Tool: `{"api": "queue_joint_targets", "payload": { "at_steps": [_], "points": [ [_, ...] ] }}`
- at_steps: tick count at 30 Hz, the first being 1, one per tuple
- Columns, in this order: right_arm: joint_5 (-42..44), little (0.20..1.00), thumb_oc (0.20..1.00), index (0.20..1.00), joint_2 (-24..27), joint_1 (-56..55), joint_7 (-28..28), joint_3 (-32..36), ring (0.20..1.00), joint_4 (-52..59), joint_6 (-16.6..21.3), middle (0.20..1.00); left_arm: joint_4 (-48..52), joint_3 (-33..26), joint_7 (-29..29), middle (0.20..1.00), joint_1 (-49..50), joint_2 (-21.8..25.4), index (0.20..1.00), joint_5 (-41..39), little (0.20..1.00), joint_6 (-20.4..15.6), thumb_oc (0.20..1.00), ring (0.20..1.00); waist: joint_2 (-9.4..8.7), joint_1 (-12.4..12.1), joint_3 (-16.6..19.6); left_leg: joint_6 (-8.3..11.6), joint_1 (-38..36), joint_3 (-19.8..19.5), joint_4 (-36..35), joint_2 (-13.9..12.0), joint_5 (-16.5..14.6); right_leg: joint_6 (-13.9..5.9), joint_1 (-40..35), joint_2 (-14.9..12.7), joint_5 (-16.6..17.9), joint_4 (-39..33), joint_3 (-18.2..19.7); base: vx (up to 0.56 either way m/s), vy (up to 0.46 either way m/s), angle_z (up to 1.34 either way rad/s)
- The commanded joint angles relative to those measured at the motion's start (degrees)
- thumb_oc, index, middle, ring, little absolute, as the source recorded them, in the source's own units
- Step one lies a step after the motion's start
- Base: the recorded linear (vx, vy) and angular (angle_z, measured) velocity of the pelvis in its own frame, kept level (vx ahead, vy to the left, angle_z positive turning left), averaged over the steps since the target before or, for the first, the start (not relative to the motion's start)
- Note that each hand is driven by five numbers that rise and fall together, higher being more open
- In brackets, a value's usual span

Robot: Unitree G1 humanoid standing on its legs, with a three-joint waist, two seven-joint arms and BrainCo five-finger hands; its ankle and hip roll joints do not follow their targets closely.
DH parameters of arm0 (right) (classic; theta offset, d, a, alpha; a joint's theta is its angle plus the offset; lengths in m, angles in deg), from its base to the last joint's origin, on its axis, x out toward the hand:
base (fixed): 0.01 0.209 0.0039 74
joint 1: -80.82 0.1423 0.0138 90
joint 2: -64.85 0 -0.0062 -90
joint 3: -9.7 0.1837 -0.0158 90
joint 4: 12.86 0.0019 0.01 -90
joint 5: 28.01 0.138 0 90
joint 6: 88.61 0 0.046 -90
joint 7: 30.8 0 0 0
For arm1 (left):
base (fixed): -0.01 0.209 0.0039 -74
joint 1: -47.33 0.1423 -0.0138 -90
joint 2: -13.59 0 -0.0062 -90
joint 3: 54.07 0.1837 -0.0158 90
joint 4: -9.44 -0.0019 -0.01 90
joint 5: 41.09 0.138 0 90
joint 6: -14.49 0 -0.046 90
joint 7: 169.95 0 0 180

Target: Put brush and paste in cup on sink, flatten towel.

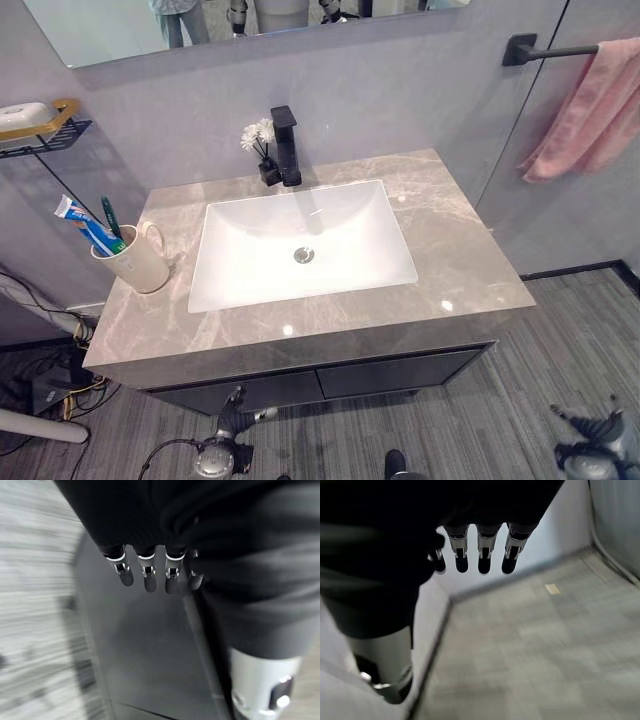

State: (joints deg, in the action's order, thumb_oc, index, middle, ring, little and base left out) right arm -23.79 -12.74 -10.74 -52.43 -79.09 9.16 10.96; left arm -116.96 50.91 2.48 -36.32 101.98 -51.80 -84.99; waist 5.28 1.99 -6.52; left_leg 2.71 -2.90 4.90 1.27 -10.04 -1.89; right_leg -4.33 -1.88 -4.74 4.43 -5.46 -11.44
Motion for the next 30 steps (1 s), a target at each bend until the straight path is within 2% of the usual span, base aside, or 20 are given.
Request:
{"api": "queue_joint_targets", "payload": {
  "at_steps": [1,6,10,11,12,14,15,17,18,20,22,25,26,30],
  "points": [
    [1.2,1.0,1.0,1.0,-3.4,2.25,7.88,-4.6,1.0,-6.32,-0.86,1.0,9.58,-2.17,3.49,1.0,-0.37,5.94,1.0,-3.34,1.0,-3.25,1.0,1.0,-3.93,-0.65,-0.13,3.86,6.49,-2.32,3.08,0.99,8.09,2.48,-5.66,1.84,-7.78,3.25,-1.07,0.02,-0.11,0.07],
    [-10.1,1.0,1.0,1.0,-4.75,1.97,12.25,-13.06,1.0,-7.36,-2.89,1.0,21.61,-4.93,8.11,1.0,5.07,9.15,1.0,-6.64,1.0,-3.18,1.0,1.0,-2.77,-1.74,-1.08,4.6,7.2,-3.24,3.54,0.64,10.84,3.03,-5.74,2.24,-8.13,3.46,-1.95,0.03,-0.085,0.08],
    [-10.25,1.0,1.0,1.0,-4.8,2.03,13.66,-14.36,1.0,-4.7,-2.84,1.0,28.92,-6.38,11.25,1.0,7.97,13.08,1.0,-8.48,1.0,-2.8,1.0,1.0,-1.98,-1.78,-0.9,5.19,6.81,-2.74,1.77,-0.05,12.38,3.1,-5.34,2.54,-8.35,3.51,-2.6,0.03,-0.059,0.14],
    [-10.02,1.0,1.0,1.0,-4.65,2.45,14.23,-14.47,1.0,-4.55,-2.84,1.0,35.16,-7.39,13.71,1.0,9.46,16.81,1.0,-10.39,1.0,-3.0,1.0,1.0,-1.39,-2.05,-0.81,5.53,6.62,-2.47,0.58,-0.46,13.18,3.2,-5.36,2.77,-8.49,3.36,-2.97,0.0,0.0,0.0],
    [-10.01,1.0,1.0,1.0,-4.73,2.43,14.24,-14.55,1.0,-4.56,-2.84,1.0,35.46,-7.58,13.77,1.0,9.71,16.93,1.0,-10.48,1.0,-2.81,1.0,1.0,-1.47,-1.99,-0.77,5.54,6.56,-2.47,0.48,-0.46,13.24,3.21,-5.39,2.78,-8.49,3.34,-2.98,0.01,-0.055,0.03],
    [-10.51,1.0,1.0,1.0,-4.36,3.19,14.82,-15.41,1.0,-4.39,-2.91,1.0,42.26,-8.91,17.42,1.0,10.91,21.96,1.0,-14.92,1.0,-2.97,1.0,1.0,-1.01,-2.08,-0.62,5.86,6.42,-2.08,-0.26,-0.82,13.85,3.43,-5.54,3.12,-8.48,2.71,-3.47,0.0,-0.045,0.07],
    [-10.52,1.0,1.0,1.0,-4.45,3.2,14.82,-15.46,1.0,-4.4,-2.91,1.0,42.49,-9.1,17.48,1.0,11.1,22.08,1.0,-15.04,1.0,-2.83,1.0,1.0,-1.1,-2.02,-0.61,5.87,6.42,-2.11,-0.26,-0.82,13.86,3.44,-5.57,3.14,-8.45,2.65,-3.49,-0.01,-0.031,0.09],
    [-10.7,1.0,1.0,1.0,-4.16,3.61,15.33,-16.15,1.0,-4.51,-2.96,1.0,46.91,-10.62,18.96,1.0,11.18,25.26,1.0,-18.53,1.0,-3.13,1.0,1.0,-0.9,-2.14,-0.68,6.01,6.82,-2.08,0.07,-0.77,14.32,3.59,-5.81,3.24,-8.38,2.18,-3.92,0.0,-0.027,0.14],
    [-11.41,1.0,1.0,1.0,-3.93,3.62,15.53,-16.44,1.0,-4.54,-3.08,1.0,50.3,-11.83,20.42,1.0,10.86,27.11,1.0,-21.03,1.0,-3.61,1.0,1.0,-1.09,-2.31,-1.01,5.8,7.21,-1.51,1.45,-0.21,13.53,3.75,-6.35,2.99,-8.69,2.09,-4.32,0.0,-0.028,0.14],
    [-11.57,1.0,1.0,1.0,-3.84,3.75,15.9,-16.77,1.0,-4.71,-3.23,1.0,50.95,-12.47,20.43,1.0,11.16,27.35,1.0,-22.24,1.0,-3.99,1.0,1.0,-1.14,-2.34,-0.91,5.61,7.77,-1.72,2.16,0.07,13.46,3.81,-6.29,2.95,-8.57,1.95,-4.49,0.0,-0.022,0.17],
    [-12.25,1.0,1.0,1.0,-3.72,3.58,15.95,-17.19,1.0,-4.11,-3.22,1.0,55.36,-16.15,19.59,1.0,11.51,26.88,1.0,-26.52,1.0,-5.64,1.0,1.0,-1.43,-3.52,-1.46,5.35,9.48,-2.53,4.36,1.64,12.88,3.89,-7.17,2.53,-8.75,1.35,-5.08,0.0,-0.011,0.25],
    [-11.82,1.0,1.0,1.0,-3.44,2.67,15.34,-16.33,1.0,-3.65,-3.17,1.0,57.01,-20.36,18.23,1.0,11.43,26.92,1.0,-27.52,1.0,-6.85,1.0,1.0,-1.57,-4.53,-2.05,5.46,12.34,-3.61,1.45,2.44,14.17,3.34,-6.95,1.99,-8.68,1.27,-6.17,-0.02,0.029,0.16],
    [-11.56,1.0,1.0,1.0,-3.45,2.09,15.16,-15.6,1.0,-3.7,-3.14,1.0,57.09,-21.81,17.81,1.0,11.04,27.01,1.0,-27.58,1.0,-7.2,1.0,1.0,-1.59,-5.03,-2.24,5.73,14.22,-3.03,-0.24,2.07,15.72,2.93,-7.06,1.87,-8.45,1.38,-6.71,0.04,0.032,0.45],
    [-11.72,1.0,1.0,1.0,-4.19,1.53,15.15,-15.16,1.0,-4.29,-3.36,1.0,56.13,-25.85,15.72,1.0,9.85,28.14,1.0,-25.66,1.0,-8.51,1.0,1.0,-1.84,-6.45,-2.64,6.45,16.36,-3.0,-5.27,1.66,17.85,2.03,-7.79,1.81,-9.11,2.3,-6.55,0.1,0.051,0.37]
  ]
}}
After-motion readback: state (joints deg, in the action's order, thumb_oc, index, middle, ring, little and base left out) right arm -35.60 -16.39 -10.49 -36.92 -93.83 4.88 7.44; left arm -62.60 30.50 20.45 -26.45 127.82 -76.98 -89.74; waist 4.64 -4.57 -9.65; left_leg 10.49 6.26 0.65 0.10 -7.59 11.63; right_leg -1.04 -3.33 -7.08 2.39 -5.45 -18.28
